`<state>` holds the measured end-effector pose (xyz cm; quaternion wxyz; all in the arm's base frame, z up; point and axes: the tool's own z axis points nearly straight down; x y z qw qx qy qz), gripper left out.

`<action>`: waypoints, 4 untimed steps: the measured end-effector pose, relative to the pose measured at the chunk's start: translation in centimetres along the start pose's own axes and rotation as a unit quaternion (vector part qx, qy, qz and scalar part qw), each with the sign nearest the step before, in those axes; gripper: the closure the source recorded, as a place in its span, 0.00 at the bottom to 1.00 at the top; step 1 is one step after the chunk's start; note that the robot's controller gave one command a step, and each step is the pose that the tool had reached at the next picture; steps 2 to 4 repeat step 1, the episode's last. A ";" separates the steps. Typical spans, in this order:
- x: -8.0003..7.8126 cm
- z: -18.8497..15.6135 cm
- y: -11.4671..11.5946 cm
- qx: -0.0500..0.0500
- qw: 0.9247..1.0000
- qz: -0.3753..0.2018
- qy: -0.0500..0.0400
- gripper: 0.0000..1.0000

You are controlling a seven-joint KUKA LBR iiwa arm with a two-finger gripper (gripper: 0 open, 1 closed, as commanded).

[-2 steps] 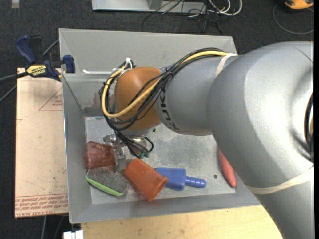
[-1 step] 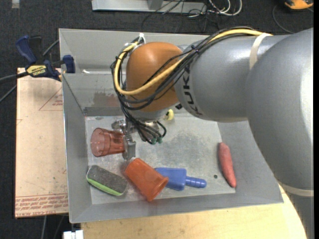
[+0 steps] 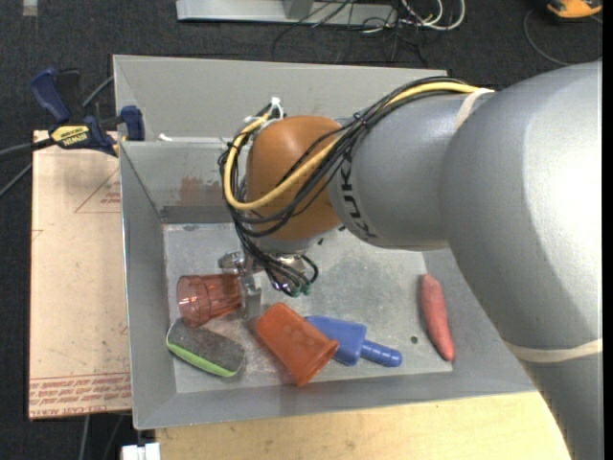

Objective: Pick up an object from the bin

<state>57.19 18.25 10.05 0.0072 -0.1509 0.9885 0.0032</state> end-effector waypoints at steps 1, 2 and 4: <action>2.2 -16.5 0.9 0.000 0.998 0.065 0.002 1.00; 2.2 -16.5 0.9 0.000 0.998 0.065 0.002 1.00; 2.2 -16.5 0.9 0.000 0.998 0.065 0.002 1.00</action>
Offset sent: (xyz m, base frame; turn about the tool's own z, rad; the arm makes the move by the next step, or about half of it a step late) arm 0.0000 0.0000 0.0000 0.0000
